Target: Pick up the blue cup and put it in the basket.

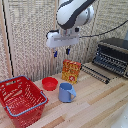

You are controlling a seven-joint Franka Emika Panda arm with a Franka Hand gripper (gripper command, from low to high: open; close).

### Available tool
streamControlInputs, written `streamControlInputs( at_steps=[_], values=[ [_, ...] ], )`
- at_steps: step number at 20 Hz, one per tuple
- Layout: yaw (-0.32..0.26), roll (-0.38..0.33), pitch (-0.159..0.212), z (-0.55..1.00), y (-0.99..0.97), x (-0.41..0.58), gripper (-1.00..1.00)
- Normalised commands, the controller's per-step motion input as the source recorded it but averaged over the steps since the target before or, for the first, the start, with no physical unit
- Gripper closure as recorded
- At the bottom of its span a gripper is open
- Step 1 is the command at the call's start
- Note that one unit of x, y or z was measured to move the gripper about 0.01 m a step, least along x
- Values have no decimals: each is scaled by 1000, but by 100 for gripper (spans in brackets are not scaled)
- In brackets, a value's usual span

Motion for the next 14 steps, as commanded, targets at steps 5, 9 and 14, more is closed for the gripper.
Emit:
streamControlInputs(
  at_steps=[5,9,14],
  values=[
    [-62,0,-14,-389,-140,-893,-100],
    [-58,0,-8,-351,-100,-896,-100],
    [-9,0,-27,-378,0,-450,-100]
  ],
)
